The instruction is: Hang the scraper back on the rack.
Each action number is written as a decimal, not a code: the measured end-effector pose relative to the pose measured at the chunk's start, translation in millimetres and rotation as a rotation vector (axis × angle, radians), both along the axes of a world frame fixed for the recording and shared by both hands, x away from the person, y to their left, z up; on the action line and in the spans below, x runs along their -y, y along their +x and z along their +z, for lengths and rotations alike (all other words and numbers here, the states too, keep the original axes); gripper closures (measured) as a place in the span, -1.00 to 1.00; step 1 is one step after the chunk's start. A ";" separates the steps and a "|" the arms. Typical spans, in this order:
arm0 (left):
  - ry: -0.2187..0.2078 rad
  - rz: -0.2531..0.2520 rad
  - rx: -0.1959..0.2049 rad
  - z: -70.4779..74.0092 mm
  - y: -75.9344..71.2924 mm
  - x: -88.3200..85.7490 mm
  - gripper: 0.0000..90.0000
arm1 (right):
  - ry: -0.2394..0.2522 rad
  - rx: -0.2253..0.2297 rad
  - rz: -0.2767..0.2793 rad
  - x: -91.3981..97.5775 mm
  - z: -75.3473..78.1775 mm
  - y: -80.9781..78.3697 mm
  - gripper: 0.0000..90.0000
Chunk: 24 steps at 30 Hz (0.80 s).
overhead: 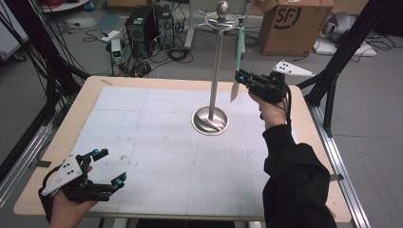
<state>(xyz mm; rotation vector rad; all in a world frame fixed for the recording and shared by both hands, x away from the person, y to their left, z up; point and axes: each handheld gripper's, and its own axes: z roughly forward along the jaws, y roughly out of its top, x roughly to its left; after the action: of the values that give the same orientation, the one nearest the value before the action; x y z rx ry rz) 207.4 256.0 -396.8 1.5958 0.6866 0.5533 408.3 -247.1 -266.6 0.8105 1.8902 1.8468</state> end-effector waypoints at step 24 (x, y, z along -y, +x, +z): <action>-0.015 -0.009 0.000 -3.6 4.1 4.3 -0.95 | -0.143 0.012 -0.016 -2.1 -50.2 -68.4 -1.00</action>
<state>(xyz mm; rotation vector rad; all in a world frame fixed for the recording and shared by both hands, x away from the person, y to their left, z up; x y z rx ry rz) 211.5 251.7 -400.4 1.5836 0.6821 0.5406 339.9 -244.9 -316.9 0.7629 1.9758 1.6814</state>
